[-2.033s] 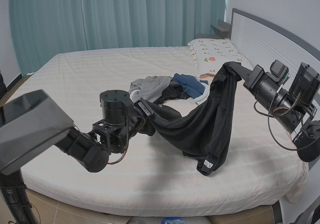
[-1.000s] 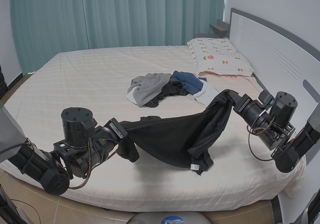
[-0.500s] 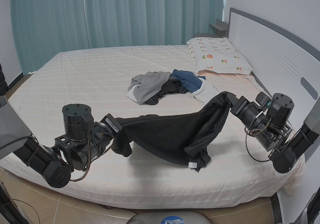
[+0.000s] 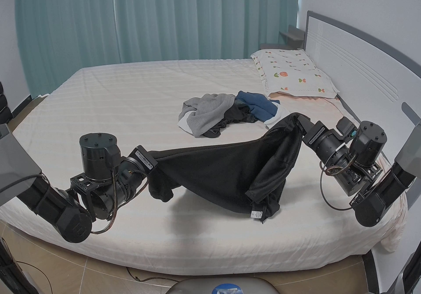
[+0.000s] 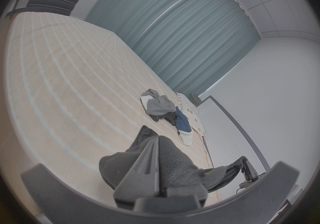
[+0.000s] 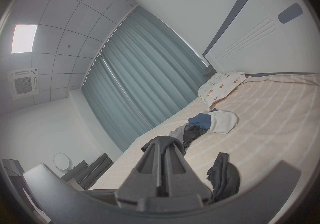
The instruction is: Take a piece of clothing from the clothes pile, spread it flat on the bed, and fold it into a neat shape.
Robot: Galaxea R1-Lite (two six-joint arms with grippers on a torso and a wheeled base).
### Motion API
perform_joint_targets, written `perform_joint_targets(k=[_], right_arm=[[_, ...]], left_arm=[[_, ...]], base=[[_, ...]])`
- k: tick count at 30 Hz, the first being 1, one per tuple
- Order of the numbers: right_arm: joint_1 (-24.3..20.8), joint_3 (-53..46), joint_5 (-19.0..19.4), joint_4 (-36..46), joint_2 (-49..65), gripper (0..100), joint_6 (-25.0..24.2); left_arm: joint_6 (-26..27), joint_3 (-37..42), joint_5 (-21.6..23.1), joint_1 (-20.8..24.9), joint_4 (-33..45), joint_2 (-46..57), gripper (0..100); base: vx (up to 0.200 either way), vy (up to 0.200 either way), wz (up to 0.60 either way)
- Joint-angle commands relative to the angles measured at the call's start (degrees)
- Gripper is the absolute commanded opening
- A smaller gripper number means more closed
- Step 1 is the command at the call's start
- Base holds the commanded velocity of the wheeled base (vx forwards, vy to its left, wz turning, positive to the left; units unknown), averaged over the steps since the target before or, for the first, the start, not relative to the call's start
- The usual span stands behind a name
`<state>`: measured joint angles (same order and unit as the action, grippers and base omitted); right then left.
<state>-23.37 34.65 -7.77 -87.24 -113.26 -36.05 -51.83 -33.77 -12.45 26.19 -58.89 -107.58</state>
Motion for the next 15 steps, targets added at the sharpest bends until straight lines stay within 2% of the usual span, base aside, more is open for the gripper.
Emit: perform_joint_targets(k=[1,5,7,8,9,10,15], right_arm=[[0.08,0.25,0.03,-0.04,-0.38,0,-0.16],[0.25,1.92,-0.5,0.14,-1.7,0,-2.54],[0.25,2.8,-2.87,0.75,-2.14,0,-2.54],[0.17,3.94,-5.77,1.02,-2.93,0,-2.45],[0.08,4.11,-6.03,1.02,-3.1,0,-2.45],[-0.1,5.52,-8.67,1.1,-3.81,0,-2.01],[-0.1,5.78,-9.55,1.98,-3.98,0,-1.75]], left_arm=[[-0.02,-0.07,-0.03,-0.08,0.01,0.09,0],[0.15,-0.07,-0.12,-0.17,0.01,0.18,0],[0.33,0.11,-0.12,-0.17,0.01,0.18,0],[0.33,0.11,-0.12,-0.17,0.01,0.27,0],[0.33,0.11,-0.12,-0.17,0.01,0.27,0],[0.33,0.02,-0.12,-0.17,0.01,0.27,0],[0.42,0.02,-0.21,-0.17,0.01,0.44,0]], base=[[0.0,0.2,0.0],[0.0,0.2,0.0],[0.0,0.2,0.0],[0.0,0.2,0.0],[0.0,0.2,0.0],[0.0,0.2,0.0],[0.0,0.2,0.0]])
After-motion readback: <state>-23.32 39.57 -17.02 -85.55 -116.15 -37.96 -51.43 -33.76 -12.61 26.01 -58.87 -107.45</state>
